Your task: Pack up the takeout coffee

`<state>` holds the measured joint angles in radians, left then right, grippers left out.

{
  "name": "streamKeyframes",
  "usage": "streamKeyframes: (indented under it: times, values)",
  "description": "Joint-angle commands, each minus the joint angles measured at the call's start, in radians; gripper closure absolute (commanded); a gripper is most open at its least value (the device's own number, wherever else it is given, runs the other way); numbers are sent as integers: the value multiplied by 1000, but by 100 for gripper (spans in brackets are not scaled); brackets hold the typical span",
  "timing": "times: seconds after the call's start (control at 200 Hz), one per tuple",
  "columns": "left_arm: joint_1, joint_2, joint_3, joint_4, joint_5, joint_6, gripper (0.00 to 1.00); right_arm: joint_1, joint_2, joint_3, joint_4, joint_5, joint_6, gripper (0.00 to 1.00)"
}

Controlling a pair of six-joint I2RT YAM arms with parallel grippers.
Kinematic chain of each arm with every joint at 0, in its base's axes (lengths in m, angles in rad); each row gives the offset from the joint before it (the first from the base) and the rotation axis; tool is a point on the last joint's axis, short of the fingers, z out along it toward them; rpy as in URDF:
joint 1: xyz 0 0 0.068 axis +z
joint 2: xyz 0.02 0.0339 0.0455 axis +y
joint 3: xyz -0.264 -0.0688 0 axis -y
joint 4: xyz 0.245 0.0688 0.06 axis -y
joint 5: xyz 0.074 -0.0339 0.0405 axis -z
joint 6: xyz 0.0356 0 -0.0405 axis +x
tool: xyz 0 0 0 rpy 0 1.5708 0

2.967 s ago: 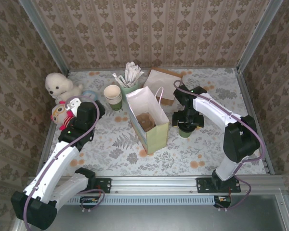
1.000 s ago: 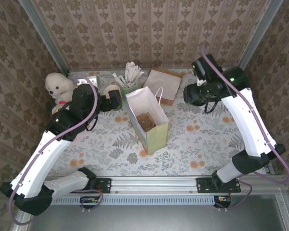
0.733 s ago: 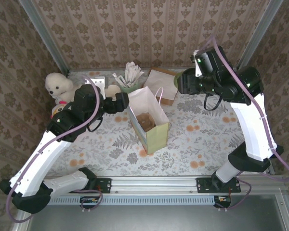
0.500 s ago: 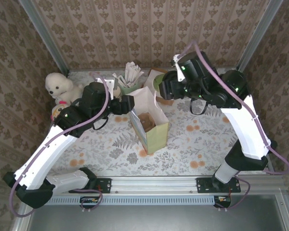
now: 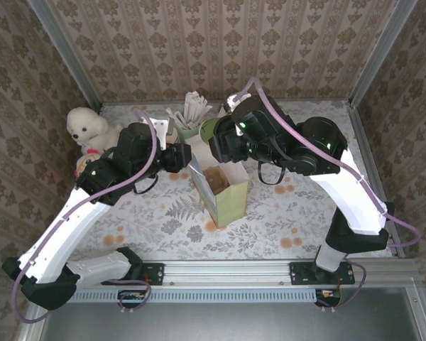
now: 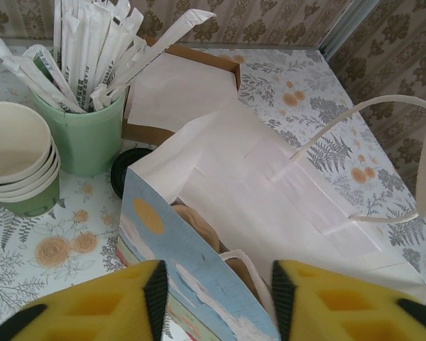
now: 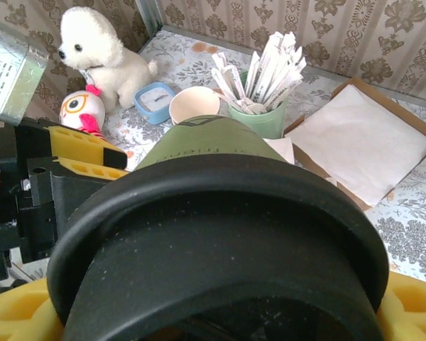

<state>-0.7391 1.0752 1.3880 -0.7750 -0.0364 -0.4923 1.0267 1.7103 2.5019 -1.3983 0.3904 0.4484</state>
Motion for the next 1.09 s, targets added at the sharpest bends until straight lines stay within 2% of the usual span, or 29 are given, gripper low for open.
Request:
streamKeyframes:
  times: [0.0,0.135,0.235,0.35,0.395,0.68,0.955,1.09]
  values:
    - [-5,-24,-6,-16,6,-3,65,4,67,31,-25,55,86,40]
    - [-5,-37,-9,-23,-6,-9,80,12,114,10,-64,98,161,40]
    - [-6,-40,-12,-28,-11,1,93,13,148,-10,-71,69,194,39]
    - [-4,-37,-14,-32,-16,3,96,13,165,-56,-50,66,217,40]
    - [-4,-37,-17,-29,-16,3,100,13,167,-78,-30,55,223,40]
    - [-4,-43,-26,-27,-25,13,100,-6,175,-165,-7,-1,228,39]
    - [-2,-46,-41,-22,-30,11,100,-63,148,-208,-102,-24,192,40]
    - [-1,-49,-46,22,27,14,100,-63,176,-206,-88,-117,173,40]
